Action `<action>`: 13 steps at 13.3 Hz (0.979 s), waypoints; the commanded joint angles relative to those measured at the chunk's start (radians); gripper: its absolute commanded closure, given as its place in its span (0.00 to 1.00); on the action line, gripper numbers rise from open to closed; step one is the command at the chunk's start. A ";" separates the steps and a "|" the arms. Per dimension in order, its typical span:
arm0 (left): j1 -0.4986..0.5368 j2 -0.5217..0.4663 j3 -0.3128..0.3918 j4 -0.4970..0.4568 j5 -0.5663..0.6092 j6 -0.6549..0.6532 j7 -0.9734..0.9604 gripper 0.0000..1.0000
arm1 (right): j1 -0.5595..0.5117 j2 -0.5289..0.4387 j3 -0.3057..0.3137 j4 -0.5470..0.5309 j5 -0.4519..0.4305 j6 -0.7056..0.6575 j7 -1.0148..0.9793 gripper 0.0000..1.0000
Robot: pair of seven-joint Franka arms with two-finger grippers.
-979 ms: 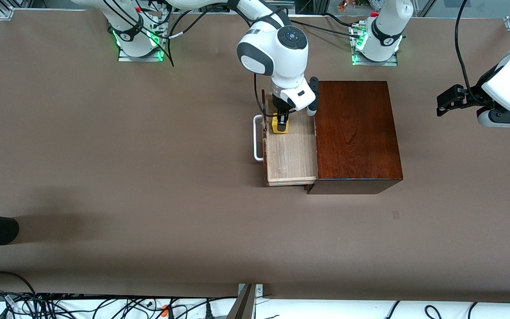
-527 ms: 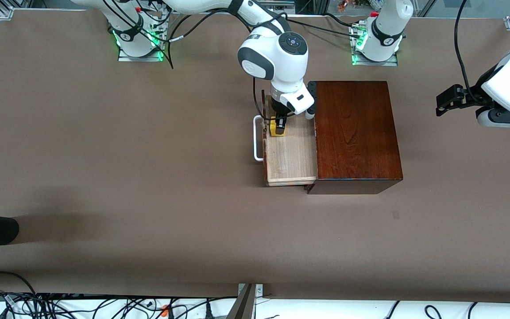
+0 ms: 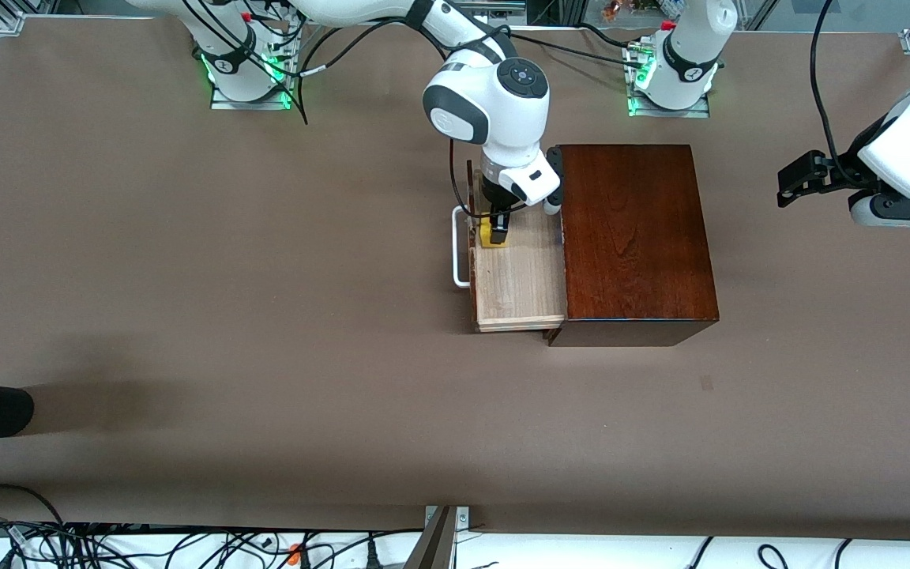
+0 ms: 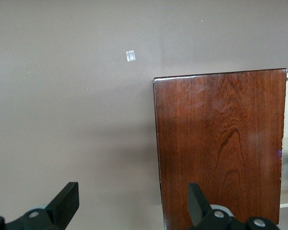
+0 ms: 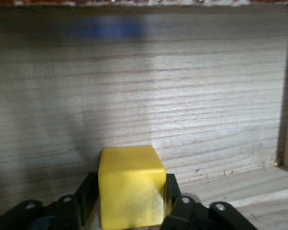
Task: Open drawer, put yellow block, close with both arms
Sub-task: 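Lower the cube into the drawer and open the right gripper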
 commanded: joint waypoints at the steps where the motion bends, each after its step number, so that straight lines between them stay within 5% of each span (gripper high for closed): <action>1: -0.006 0.019 0.004 0.037 -0.015 -0.015 0.010 0.00 | -0.008 -0.013 0.006 0.113 0.046 -0.072 -0.015 0.00; 4: -0.015 0.019 0.002 0.039 -0.015 -0.015 0.010 0.00 | -0.021 -0.073 -0.005 0.235 0.100 -0.230 -0.009 0.00; 8: -0.026 0.019 -0.021 0.065 -0.014 -0.015 0.007 0.00 | -0.192 -0.252 -0.003 0.235 0.109 -0.251 -0.021 0.00; 13: -0.110 0.019 -0.027 0.089 -0.015 -0.016 0.009 0.00 | -0.332 -0.475 -0.066 0.224 0.146 -0.506 -0.046 0.00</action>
